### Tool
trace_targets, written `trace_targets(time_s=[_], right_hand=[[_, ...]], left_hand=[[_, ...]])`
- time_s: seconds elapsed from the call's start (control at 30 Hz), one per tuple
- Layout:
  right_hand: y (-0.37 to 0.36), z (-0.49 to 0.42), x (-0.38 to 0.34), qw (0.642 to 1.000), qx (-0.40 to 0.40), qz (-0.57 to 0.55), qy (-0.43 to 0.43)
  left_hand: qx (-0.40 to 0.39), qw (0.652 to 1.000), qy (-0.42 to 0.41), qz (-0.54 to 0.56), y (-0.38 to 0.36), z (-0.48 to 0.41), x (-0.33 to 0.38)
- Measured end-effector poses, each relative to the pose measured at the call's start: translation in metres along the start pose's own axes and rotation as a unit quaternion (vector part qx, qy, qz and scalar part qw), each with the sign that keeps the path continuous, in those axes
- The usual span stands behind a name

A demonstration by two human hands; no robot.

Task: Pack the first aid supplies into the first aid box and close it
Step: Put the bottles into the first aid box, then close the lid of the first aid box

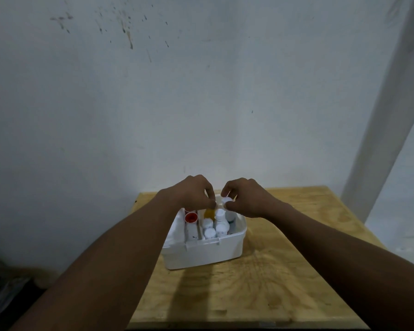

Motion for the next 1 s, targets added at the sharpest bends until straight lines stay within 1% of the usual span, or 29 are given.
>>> trace_targets(time_s=[0.13,0.27,0.4,0.47,0.53,0.6,0.7,0.77,0.83,1.0], right_hand=[[0.007,-0.005,0.003,0.999,0.027,-0.043,-0.019],[0.015,-0.015,0.008,0.994,0.076,-0.066,-0.051],[0.014,-0.027,0.017,0.977,0.116,-0.131,-0.122],[0.008,-0.031,0.022,0.963,0.126,-0.172,-0.163],[0.0,-0.034,0.025,0.942,0.126,-0.231,-0.206],[-0.008,-0.035,0.029,0.922,0.111,-0.28,-0.244],[-0.019,-0.037,0.035,0.894,0.08,-0.332,-0.291],[-0.024,-0.04,0.037,0.882,0.07,-0.351,-0.305],[-0.028,-0.042,0.038,0.878,0.065,-0.36,-0.308],[-0.032,-0.046,0.036,0.886,0.061,-0.347,-0.302]], left_hand=[[0.012,0.999,0.017,0.027,0.009,0.003,-0.008],[0.072,0.995,0.047,0.043,0.023,0.006,-0.024],[0.119,0.984,0.098,0.086,0.03,0.008,-0.052],[0.116,0.98,0.136,0.092,0.027,0.008,-0.066],[0.092,0.974,0.183,0.093,0.021,0.007,-0.08],[0.059,0.961,0.241,0.126,0.015,0.006,-0.094],[0.022,0.939,0.296,0.172,0.007,0.011,-0.103],[0.013,0.927,0.313,0.207,0.002,0.011,-0.106],[0.021,0.921,0.314,0.232,-0.001,0.009,-0.108],[0.051,0.921,0.31,0.232,-0.001,0.005,-0.111]])
Point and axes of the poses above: each hand's wrist, its own z-axis away from the middle knuckle, its own y-axis out of the back of the hand, x = y × z, the point moved 2 cm from there along -z, towards the middle knuckle, and after that the axes turned 6 degrees about y, right-handed, at the moved point
